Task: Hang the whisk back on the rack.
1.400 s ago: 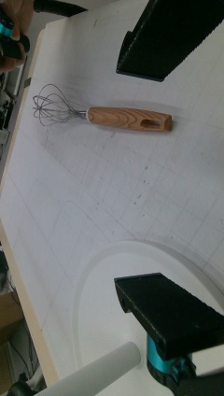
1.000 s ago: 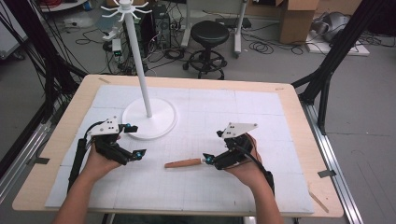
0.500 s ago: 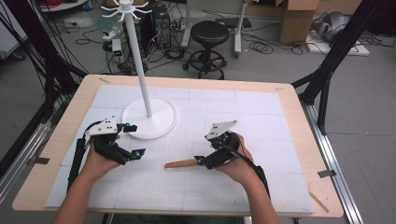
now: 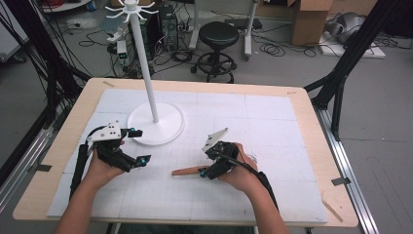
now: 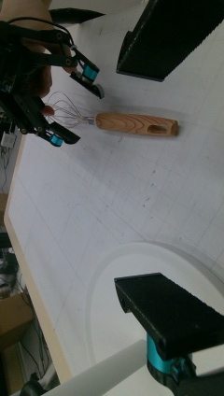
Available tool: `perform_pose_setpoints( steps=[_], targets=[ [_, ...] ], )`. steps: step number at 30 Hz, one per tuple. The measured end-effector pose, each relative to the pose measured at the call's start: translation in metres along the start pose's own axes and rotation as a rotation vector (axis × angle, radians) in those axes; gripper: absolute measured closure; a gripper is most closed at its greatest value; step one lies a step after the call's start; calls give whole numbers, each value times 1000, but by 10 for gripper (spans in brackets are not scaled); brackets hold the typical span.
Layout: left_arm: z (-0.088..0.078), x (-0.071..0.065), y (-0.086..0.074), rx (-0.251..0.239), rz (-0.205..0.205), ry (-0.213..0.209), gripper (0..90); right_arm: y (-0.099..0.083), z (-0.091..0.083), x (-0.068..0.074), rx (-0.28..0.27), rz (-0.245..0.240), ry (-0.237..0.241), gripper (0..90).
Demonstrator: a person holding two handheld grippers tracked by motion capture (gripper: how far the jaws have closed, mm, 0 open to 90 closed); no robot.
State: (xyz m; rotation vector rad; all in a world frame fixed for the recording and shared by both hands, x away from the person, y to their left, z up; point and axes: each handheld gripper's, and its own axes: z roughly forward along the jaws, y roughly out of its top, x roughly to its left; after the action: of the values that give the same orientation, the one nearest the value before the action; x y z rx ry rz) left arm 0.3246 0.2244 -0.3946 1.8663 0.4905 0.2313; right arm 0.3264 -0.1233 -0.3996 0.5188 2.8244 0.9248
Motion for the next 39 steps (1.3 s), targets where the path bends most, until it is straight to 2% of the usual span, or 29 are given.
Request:
perform_pose_setpoints(
  steps=[2, 3, 6, 11, 14, 17, 18, 23, 28, 30, 39],
  targets=[
    [0, 0, 0, -1, 0, 1, 16, 1, 1, 0, 11, -2, 1, 333],
    [0, 0, 0, -4, -1, 0, 16, 2, 4, 1, 40, -5, -4, 354],
    [-1, 0, 0, -4, -2, 1, 16, 2, 7, 1, 55, -5, 0, 371],
    [-1, 0, 0, 0, 0, 0, 17, 3, 16, 1, 114, -7, 26, 412],
    [0, 0, 0, 2, 0, 0, 16, 6, 24, 3, 181, -19, 47, 479],
    [0, 0, 0, -4, 1, 0, 16, 10, 28, 5, 224, -26, 37, 528],
    [0, 1, 0, -4, 0, 1, 17, 11, 29, 5, 229, -33, 35, 553],
    [0, 0, 0, 1, 2, 2, 16, 15, 30, 5, 258, -38, 29, 560],
    [1, 0, 0, 7, 7, 3, 16, 14, 30, 6, 257, -36, 24, 570],
    [0, -1, 1, 3, 7, 3, 16, 15, 30, 7, 257, -33, 31, 629],
    [0, -1, 0, 11, 7, 7, 16, 19, 30, 10, 289, -48, 39, 704]
  ],
)
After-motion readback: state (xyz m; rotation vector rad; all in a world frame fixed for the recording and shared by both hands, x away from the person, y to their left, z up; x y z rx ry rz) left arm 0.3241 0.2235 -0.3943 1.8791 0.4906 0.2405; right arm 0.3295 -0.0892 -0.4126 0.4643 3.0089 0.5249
